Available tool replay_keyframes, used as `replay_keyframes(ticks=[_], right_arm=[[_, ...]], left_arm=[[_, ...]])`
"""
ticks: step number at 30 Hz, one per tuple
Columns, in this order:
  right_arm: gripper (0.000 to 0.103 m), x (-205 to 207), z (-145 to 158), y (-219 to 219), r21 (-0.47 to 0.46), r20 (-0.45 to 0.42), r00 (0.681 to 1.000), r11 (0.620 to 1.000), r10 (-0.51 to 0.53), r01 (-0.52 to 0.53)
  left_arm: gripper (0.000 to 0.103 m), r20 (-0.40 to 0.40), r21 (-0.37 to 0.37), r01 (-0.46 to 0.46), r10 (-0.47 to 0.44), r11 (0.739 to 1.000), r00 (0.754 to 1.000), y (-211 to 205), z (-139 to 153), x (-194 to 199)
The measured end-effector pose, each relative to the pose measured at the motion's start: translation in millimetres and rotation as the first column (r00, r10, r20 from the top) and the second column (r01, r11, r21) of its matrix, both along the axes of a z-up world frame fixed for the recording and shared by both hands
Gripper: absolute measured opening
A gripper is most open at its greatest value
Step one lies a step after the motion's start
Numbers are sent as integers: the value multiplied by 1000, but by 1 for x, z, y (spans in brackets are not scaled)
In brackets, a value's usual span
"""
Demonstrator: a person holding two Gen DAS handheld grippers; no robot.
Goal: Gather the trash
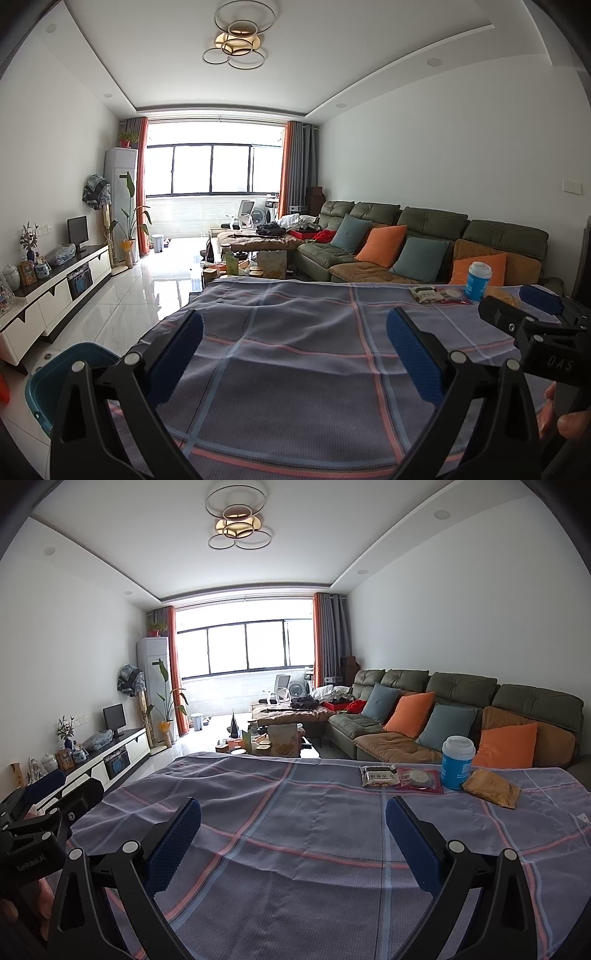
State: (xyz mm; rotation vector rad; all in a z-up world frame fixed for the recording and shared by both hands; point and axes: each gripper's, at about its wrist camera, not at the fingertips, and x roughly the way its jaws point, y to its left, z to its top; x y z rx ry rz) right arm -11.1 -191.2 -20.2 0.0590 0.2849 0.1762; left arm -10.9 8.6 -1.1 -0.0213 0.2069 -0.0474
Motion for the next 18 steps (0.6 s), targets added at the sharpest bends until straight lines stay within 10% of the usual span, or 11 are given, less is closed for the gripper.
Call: replay_keyframes(ticks=[18], right_arm=[[100, -1, 2, 2, -3, 2, 1000, 1000, -2, 2]], left_arm=[[99, 1, 1, 0, 0, 1000, 1000, 0, 0, 0]])
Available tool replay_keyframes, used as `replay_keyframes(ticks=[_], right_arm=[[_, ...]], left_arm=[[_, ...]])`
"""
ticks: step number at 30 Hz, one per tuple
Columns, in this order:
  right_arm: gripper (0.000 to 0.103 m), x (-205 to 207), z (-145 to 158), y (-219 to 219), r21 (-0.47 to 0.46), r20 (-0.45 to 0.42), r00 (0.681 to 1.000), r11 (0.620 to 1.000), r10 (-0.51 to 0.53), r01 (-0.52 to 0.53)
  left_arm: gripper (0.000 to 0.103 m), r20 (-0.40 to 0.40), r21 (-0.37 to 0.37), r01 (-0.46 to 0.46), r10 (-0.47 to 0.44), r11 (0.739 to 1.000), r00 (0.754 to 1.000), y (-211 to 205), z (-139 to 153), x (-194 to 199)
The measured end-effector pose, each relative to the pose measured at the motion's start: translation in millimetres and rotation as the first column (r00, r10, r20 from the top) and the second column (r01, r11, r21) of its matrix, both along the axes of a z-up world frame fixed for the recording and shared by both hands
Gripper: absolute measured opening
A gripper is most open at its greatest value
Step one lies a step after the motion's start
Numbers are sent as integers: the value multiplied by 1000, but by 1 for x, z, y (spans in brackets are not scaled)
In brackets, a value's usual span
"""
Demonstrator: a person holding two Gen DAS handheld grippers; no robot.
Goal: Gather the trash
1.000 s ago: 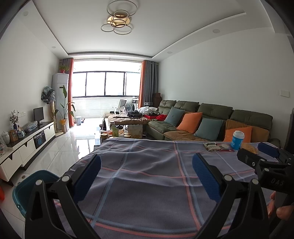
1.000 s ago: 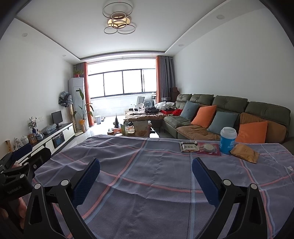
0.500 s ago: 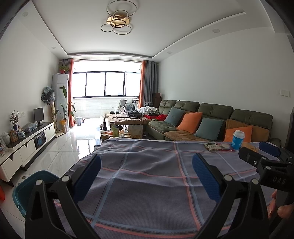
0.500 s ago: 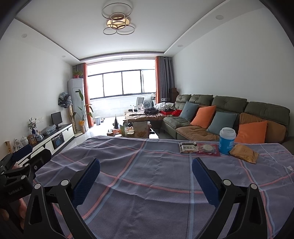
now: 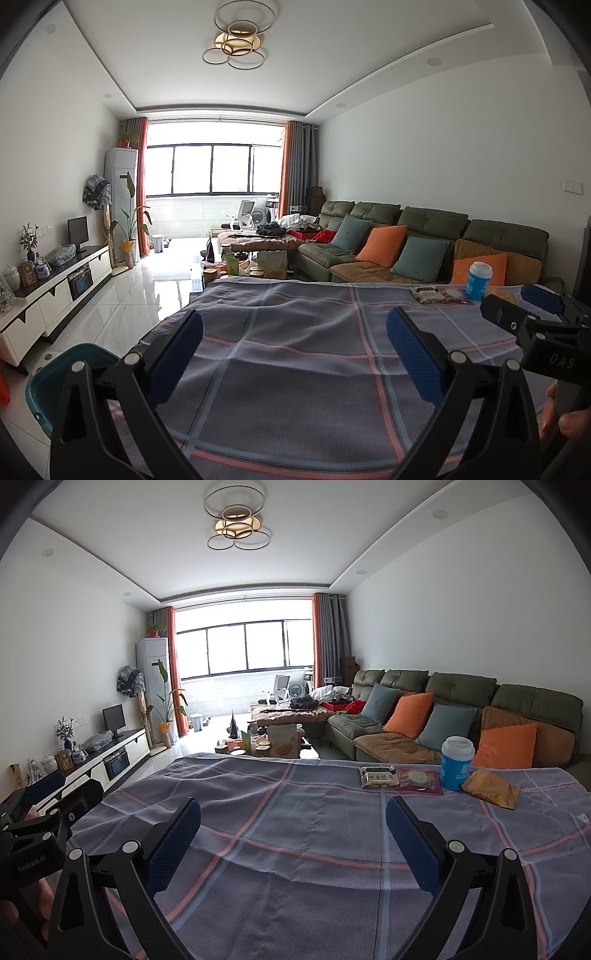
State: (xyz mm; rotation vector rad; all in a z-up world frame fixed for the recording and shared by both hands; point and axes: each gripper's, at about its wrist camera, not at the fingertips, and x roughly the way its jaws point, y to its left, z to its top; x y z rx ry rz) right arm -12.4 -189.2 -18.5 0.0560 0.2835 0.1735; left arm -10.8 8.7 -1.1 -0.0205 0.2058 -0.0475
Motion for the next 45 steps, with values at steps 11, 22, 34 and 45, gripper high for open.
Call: replay_keyframes(ticks=[11, 22, 34, 45], right_arm=[[100, 0, 0, 0, 3, 1, 1000, 1000, -1, 1], [100, 0, 0, 0, 3, -2, 1000, 1000, -1, 1], [100, 0, 1, 1, 4, -2, 1000, 1000, 0, 0], [100, 1, 1, 1, 4, -2, 1000, 1000, -1, 1]], left_arm=[[99, 0, 1, 0, 0, 1000, 1000, 1, 0, 1], [99, 0, 3, 1, -1, 1000, 1000, 0, 1, 2], [99, -2, 4, 1, -1, 1000, 1000, 1, 0, 4], [99, -1, 6, 1, -1, 1000, 1000, 1, 1, 4]])
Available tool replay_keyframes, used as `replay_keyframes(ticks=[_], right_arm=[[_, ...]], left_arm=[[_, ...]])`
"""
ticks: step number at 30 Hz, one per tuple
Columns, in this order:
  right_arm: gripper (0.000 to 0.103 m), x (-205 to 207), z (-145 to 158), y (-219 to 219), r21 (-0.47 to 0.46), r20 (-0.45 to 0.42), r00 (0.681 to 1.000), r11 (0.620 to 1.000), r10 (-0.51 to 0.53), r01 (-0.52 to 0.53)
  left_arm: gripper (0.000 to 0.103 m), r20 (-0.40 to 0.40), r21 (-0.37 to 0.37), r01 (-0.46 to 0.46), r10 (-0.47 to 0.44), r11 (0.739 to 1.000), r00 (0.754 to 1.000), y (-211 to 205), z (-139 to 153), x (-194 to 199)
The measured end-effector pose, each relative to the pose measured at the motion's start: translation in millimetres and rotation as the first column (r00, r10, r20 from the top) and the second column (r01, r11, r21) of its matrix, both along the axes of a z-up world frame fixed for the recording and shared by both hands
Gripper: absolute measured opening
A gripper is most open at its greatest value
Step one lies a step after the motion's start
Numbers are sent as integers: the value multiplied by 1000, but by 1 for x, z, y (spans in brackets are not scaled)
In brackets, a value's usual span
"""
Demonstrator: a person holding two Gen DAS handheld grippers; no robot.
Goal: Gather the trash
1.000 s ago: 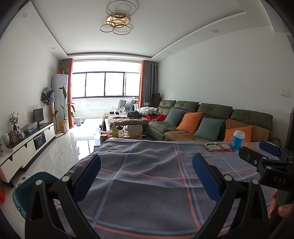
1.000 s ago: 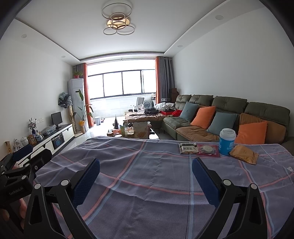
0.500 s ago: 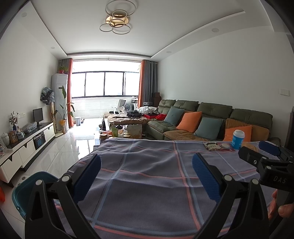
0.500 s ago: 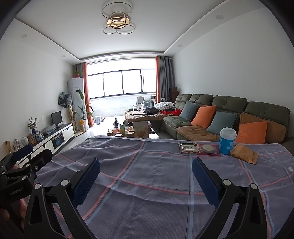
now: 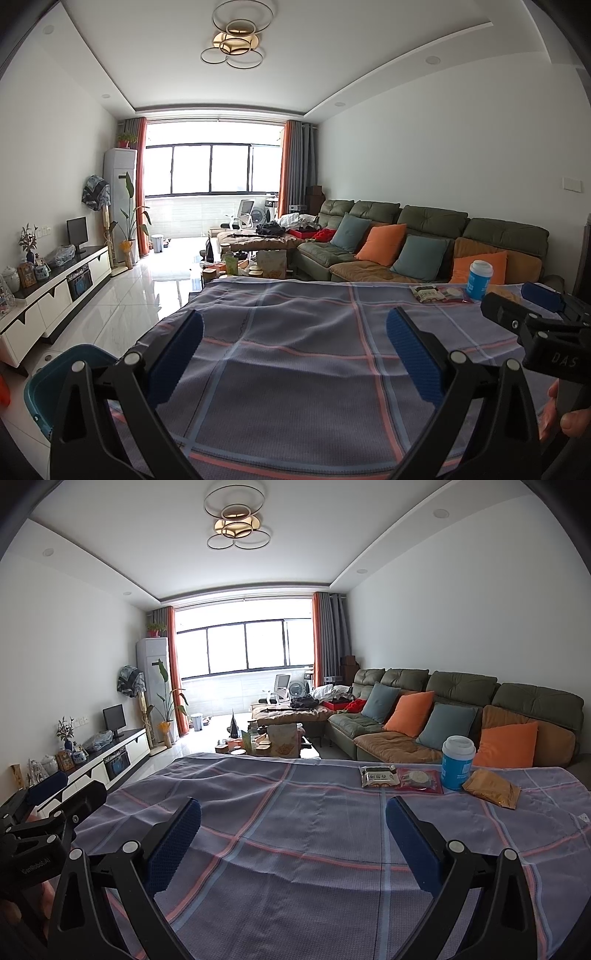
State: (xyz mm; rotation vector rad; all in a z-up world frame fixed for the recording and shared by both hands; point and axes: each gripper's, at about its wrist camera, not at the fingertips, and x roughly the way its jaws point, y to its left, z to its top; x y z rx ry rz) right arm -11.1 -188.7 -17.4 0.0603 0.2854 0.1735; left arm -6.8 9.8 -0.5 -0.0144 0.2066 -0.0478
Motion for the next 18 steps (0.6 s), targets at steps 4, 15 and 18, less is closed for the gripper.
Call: replay_keyframes(ticks=[4, 15, 18], right_arm=[[100, 0, 0, 0, 0, -3, 1000, 1000, 1, -1], [100, -1, -1, 0, 8, -7, 1000, 1000, 2, -2], [100, -2, -2, 0, 8, -12, 1000, 1000, 6, -6]], left_arm=[[99, -2, 1, 1, -1, 1000, 1000, 1, 0, 0], [99, -5, 12, 12, -12, 1000, 1000, -1, -2, 1], [99, -7, 18, 27, -27, 999, 1000, -3, -2, 1]])
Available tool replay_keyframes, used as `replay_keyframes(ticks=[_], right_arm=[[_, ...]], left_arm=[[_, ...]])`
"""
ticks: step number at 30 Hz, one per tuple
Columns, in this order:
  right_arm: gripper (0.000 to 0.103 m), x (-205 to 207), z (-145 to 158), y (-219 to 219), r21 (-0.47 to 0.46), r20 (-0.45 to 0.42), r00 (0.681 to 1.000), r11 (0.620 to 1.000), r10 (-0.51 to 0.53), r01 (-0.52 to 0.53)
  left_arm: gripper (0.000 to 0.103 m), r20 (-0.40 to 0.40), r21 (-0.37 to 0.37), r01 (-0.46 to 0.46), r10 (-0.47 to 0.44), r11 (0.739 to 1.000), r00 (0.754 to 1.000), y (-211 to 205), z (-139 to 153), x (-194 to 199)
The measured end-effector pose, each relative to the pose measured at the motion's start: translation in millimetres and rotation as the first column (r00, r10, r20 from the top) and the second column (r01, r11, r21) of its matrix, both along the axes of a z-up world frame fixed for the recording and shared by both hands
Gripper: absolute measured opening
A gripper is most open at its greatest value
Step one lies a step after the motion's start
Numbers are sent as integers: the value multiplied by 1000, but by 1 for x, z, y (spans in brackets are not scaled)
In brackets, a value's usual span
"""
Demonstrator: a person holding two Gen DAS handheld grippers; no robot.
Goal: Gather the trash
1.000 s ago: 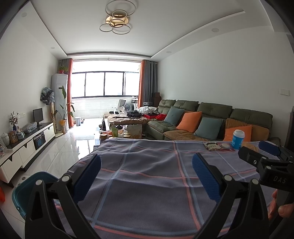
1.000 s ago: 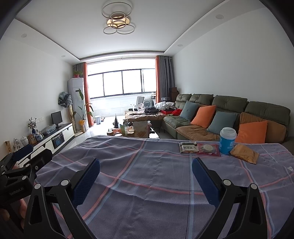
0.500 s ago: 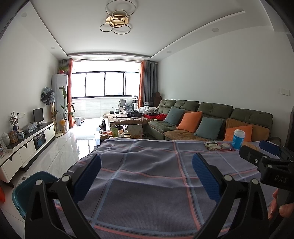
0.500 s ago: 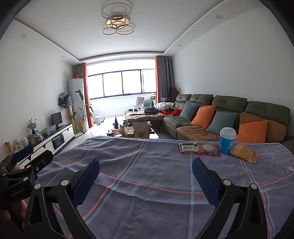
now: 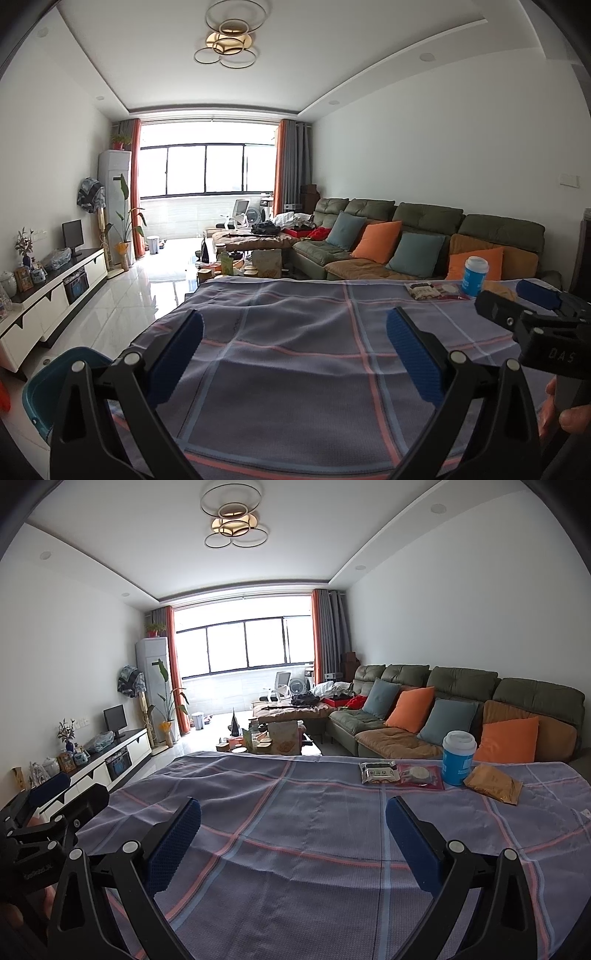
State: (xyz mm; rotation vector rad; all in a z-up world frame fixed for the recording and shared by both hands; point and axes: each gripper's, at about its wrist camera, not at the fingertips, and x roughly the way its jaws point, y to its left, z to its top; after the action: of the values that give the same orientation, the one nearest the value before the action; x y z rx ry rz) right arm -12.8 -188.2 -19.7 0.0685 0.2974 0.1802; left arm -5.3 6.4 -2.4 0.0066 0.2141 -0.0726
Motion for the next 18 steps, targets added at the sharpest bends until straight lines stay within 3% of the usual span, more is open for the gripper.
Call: replay_keyframes(ticks=[5, 8, 11, 15, 18], right_arm=[[100, 3, -2, -10, -12, -30, 999, 1000, -15, 15], [100, 12, -4, -30, -4, -88, 995, 999, -53, 53], [100, 25, -9, -50, -31, -174, 979, 995, -103, 100], [100, 43, -22, -78, -70, -299, 941, 987, -159, 144], [100, 55, -31, -103, -91, -364, 912, 982, -188, 166]], left_arm=[[100, -128, -15, 38, -39, 999, 991, 1, -3, 23], [100, -275, -16, 52, -55, 999, 960, 5, -10, 57], [99, -429, 13, 40, -30, 999, 903, 9, -22, 98], [99, -518, 74, 5, 34, 997, 854, 15, -40, 136], [99, -615, 36, 22, 5, 999, 789, 22, -53, 163]])
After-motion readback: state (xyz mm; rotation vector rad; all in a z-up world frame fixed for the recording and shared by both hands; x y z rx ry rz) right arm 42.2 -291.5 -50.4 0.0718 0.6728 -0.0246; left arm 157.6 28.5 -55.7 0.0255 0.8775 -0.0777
